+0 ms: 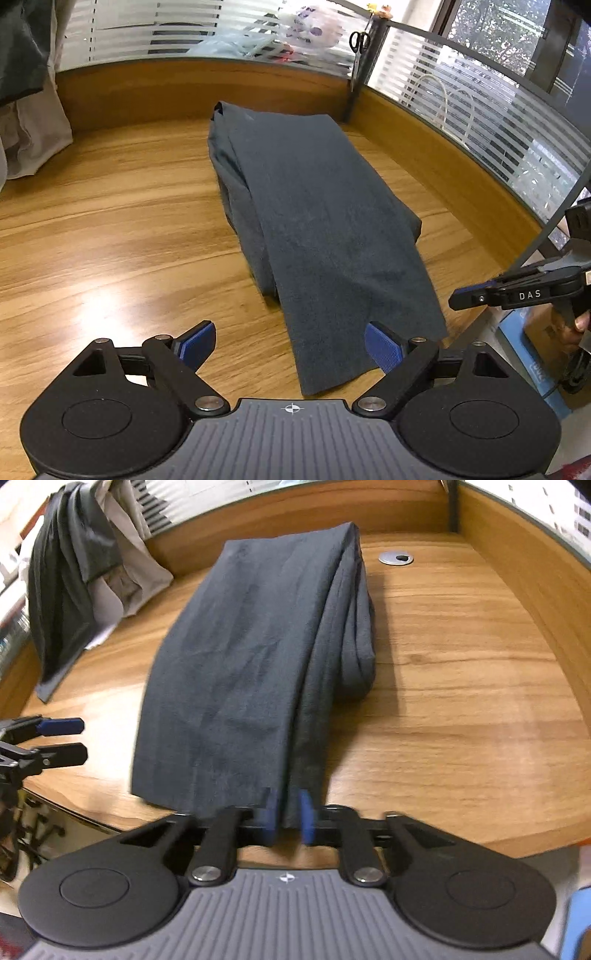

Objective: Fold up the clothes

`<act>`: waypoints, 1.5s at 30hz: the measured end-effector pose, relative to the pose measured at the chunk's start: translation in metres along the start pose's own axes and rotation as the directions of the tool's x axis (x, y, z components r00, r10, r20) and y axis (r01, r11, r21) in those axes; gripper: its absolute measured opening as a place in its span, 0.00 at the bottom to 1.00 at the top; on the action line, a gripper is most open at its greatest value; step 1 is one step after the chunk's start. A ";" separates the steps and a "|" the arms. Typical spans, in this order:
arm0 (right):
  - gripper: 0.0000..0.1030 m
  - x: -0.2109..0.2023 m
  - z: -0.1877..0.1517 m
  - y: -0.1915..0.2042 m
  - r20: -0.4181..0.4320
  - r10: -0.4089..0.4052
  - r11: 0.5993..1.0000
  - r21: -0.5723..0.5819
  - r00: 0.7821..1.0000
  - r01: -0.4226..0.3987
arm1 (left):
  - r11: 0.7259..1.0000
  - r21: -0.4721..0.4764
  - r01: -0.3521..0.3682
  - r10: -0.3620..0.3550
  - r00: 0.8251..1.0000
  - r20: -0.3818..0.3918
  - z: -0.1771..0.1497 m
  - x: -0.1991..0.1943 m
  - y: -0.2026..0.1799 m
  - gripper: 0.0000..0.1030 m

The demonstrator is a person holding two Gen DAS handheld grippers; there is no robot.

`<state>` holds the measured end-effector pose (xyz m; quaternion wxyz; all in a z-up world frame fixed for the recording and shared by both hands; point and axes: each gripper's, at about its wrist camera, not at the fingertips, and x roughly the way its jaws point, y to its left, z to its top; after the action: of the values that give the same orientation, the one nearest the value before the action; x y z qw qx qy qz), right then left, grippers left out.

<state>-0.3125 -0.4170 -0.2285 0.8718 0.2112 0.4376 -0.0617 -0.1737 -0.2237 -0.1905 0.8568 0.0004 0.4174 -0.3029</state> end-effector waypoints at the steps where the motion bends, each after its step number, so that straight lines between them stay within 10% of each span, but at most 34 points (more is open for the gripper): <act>1: 0.50 0.003 0.002 -0.002 0.011 0.005 1.000 0.003 1.000 -0.005 | 1.000 -0.002 0.005 -0.005 1.000 -0.006 0.000 0.004 0.001 0.81; 14: 0.53 0.061 0.033 -0.026 -0.026 0.157 0.986 0.062 0.987 -0.155 | 0.980 -0.119 0.157 -0.167 0.982 -0.085 0.012 0.063 0.026 0.68; 16: 0.48 0.065 0.035 -0.025 -0.029 0.185 0.981 0.064 0.982 -0.183 | 0.977 -0.123 0.174 -0.185 0.979 -0.086 0.016 0.069 0.029 0.68; 19: 0.08 0.070 0.038 -0.026 -0.047 0.225 0.973 0.067 0.973 -0.222 | 0.972 -0.129 0.199 -0.211 0.973 -0.091 0.022 0.079 0.030 0.68; 29: 0.05 0.045 0.051 -0.024 -0.013 0.319 0.946 0.063 0.948 -0.317 | 0.877 -0.319 0.359 -0.399 0.914 -0.067 0.024 0.106 0.044 0.71; 32: 0.05 0.035 0.053 -0.028 0.010 0.331 0.940 0.091 0.944 -0.330 | 0.834 -0.428 0.347 -0.426 0.899 -0.101 0.018 0.110 0.049 0.47; 34: 0.05 0.027 0.054 -0.028 0.031 0.342 0.933 0.112 0.939 -0.343 | 0.804 -0.476 0.358 -0.466 0.875 -0.129 0.010 0.112 0.049 0.10; 45: 0.05 -0.053 0.042 -0.002 0.191 0.351 0.913 0.146 0.917 -0.380 | 0.781 -0.330 0.530 -0.543 0.838 0.059 0.018 0.020 0.006 0.06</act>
<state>-0.3141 -0.4409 -0.1649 0.8775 0.3617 0.3113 0.0471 -0.1482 -0.2332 -0.1944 0.7142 -0.2571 0.4618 -0.4589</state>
